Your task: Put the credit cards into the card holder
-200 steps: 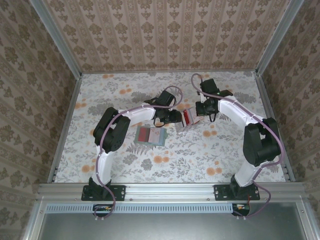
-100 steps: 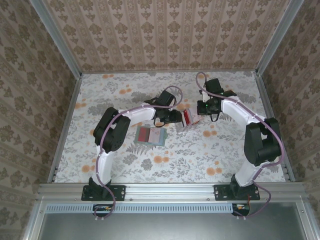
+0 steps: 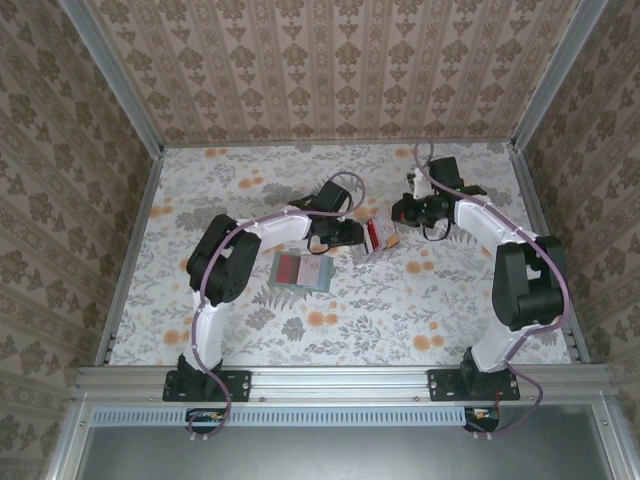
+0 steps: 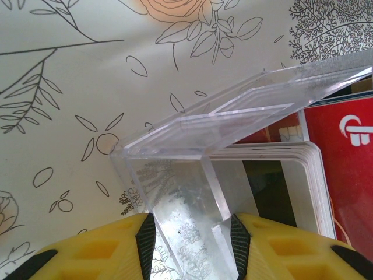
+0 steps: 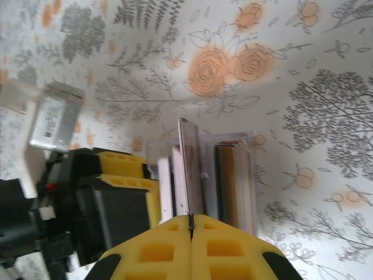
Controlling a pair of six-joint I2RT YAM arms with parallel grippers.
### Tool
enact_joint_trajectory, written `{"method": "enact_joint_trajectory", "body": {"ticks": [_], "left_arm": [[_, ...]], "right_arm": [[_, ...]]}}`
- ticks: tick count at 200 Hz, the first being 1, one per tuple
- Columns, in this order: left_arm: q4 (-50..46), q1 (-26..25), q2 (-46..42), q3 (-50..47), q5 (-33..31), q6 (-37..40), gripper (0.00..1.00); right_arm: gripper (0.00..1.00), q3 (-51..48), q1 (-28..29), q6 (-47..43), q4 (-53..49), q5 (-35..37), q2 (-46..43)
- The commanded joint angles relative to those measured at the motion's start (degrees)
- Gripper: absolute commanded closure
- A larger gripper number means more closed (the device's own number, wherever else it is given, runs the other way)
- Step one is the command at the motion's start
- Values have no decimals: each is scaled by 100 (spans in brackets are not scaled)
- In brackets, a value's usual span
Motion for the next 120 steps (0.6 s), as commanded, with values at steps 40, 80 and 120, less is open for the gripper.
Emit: {"method": "enact_joint_trajectory", "body": {"ticks": [40,80,120], "left_arm": [[-429,-17,365,-10,-56,-43,58],[-451,-9,364,-8,-56,-39,58],[-449,-13,375,31,-56,-37,58]], "right_arm": [[100,-125,-198,293,289,-760,-84],[100,-164,-270,344,294,-716,-132],[100,-24,-279,-21,-190,-164,-178]]}}
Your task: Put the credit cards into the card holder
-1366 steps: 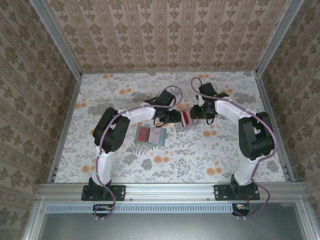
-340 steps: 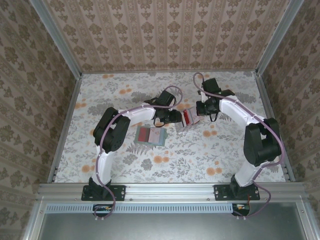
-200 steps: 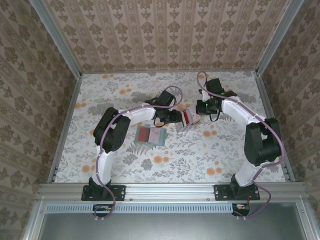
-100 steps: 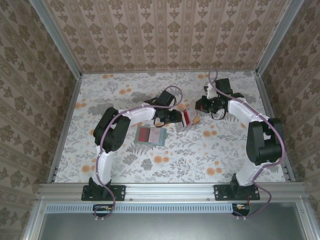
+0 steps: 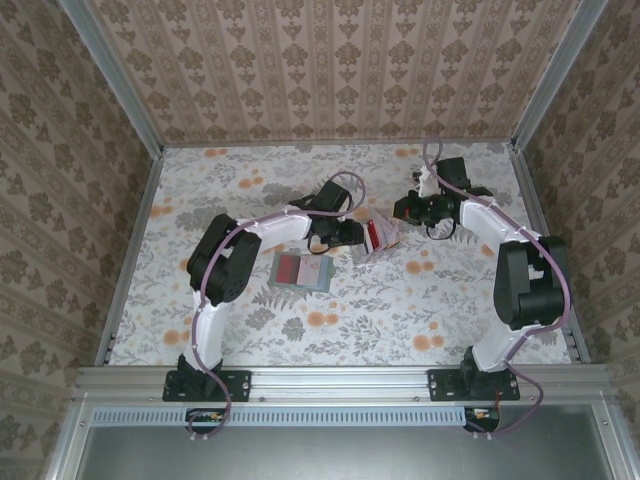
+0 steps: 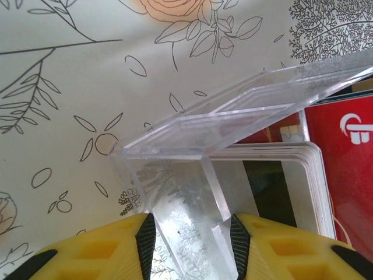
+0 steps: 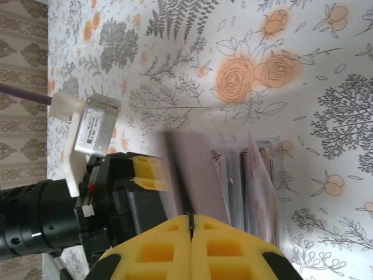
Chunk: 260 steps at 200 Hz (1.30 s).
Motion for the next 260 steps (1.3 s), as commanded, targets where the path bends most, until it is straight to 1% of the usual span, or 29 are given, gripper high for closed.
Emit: {"method": "enact_joint_trajectory", "body": {"ticks": [1,44,67,81,92,97,106,143,169,192,212,243,260], "left_arm": [[-424,-12,353,0,-78,-39,58],[-462,-12,355,44,-73,-31,58],[-468,-14,371,26,-75,-21,58],[-458,-17,377,11,-78,-38,58],[-438,-17,377,2,-78,-42,58],[-432,-19,372,2,-73,-49,58],[-427,-19,379,1,-78,-56,58],[-426,-18,413,39,-45,-47,58],[-452,-21,399,46,-47,-38,58],[-443,-27,371,-5,-78,-37,58],[-414,-27,397,-1,-52,-54,58],[-419,-26,381,-22,-57,-56,58],[-421,-28,371,-33,-60,-42,58]], "right_arm": [[100,90,-34,-226,-371,323,-176],[100,32,-25,-199,-312,207,-122],[100,52,10,-308,-406,465,-165],[99,18,10,-308,-408,814,-296],[93,-34,10,-311,-393,1091,-426],[85,-61,17,-322,-389,1211,-485],[77,-75,52,-360,-407,1462,-565],[66,99,407,-593,-708,1960,-506],[65,182,555,-624,-739,2156,-457],[65,346,838,-748,-734,2159,-461],[65,628,995,-781,-852,2124,-191],[65,940,1077,-684,-1027,2083,266],[65,932,1098,-645,-1025,2143,404]]}}
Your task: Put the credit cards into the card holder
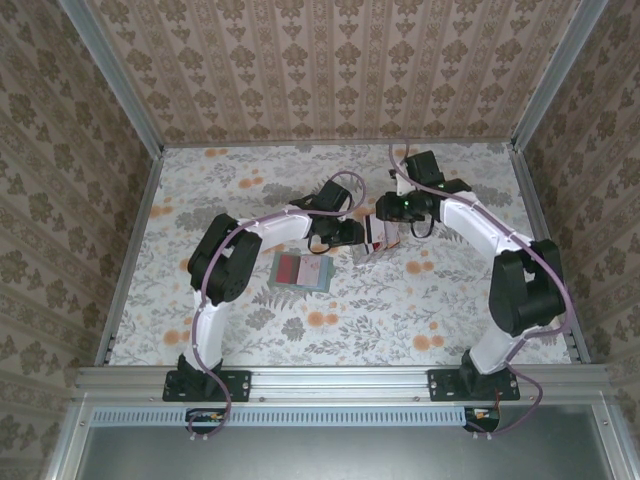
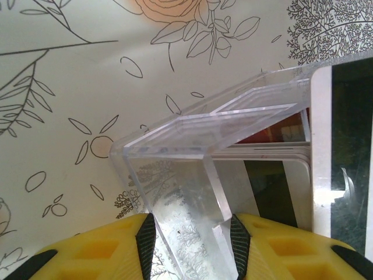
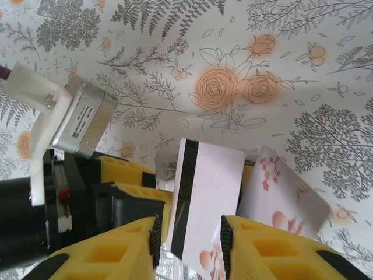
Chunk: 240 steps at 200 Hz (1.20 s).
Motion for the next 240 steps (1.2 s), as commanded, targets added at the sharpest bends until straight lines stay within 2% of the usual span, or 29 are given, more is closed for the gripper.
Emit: {"method": "enact_joint_trajectory", "body": {"ticks": [1,46,170,215,240], "left_arm": [[-407,-23,336,-75,-99,-42,58],[-374,-28,370,-56,-71,-57,58],[-355,-36,423,-19,-25,-69,58],[-394,-36,427,6,-29,-54,58],[-395,-44,452,49,-11,-57,58]], "right_arm": [[65,114,15,-17,-279,133,291],[65,193,90,-43,-394,546,427],[67,439,189,-26,-529,587,902],[65,543,337,-96,-759,1248,879],[66,589,376,-100,-790,1210,961]]}}
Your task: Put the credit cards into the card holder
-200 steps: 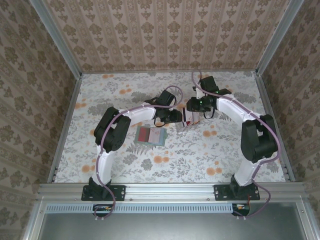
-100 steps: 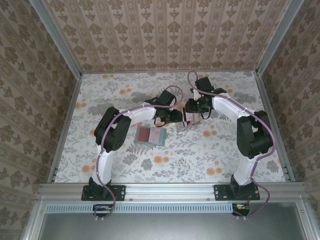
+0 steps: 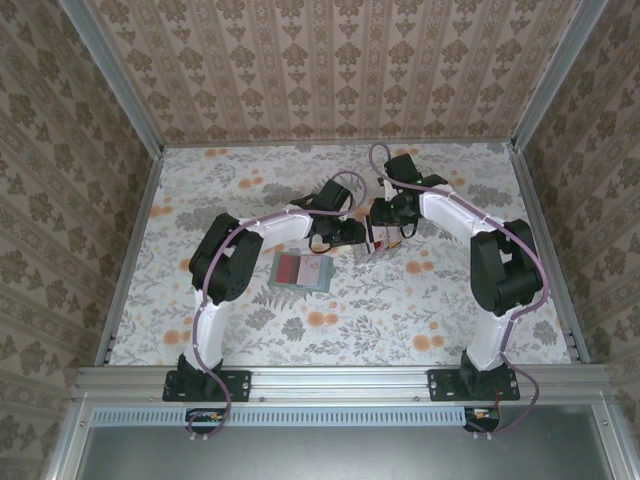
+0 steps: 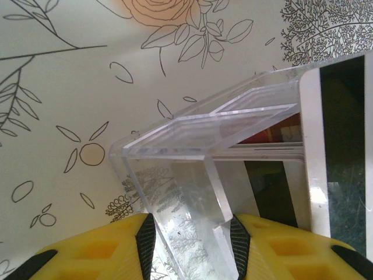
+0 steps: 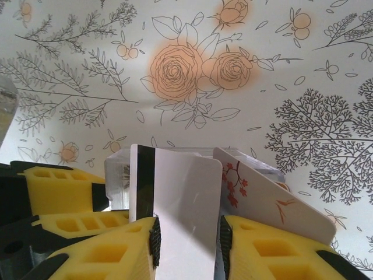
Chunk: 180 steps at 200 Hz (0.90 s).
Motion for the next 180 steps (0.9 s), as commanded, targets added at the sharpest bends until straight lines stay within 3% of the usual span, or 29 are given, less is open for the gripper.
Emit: {"method": "enact_joint_trajectory", "body": {"ticks": [1,31,81,128,180], "left_arm": [[-438,-38,388,-19,-81,-62,58],[-464,-43,376,-10,-90,-35,58],[-471,-39,390,10,-80,-31,58],[-493,-42,381,-8,-90,-34,58],[-559,-36,162,-22,-130,2,58]], "right_arm": [[66,147,46,-57,-339,283,205],[73,175,61,-51,-349,243,275],[95,254,58,-62,-409,310,209],[100,178,43,-125,-393,430,-206],[100,-282,-192,148,216,-664,-882]]}}
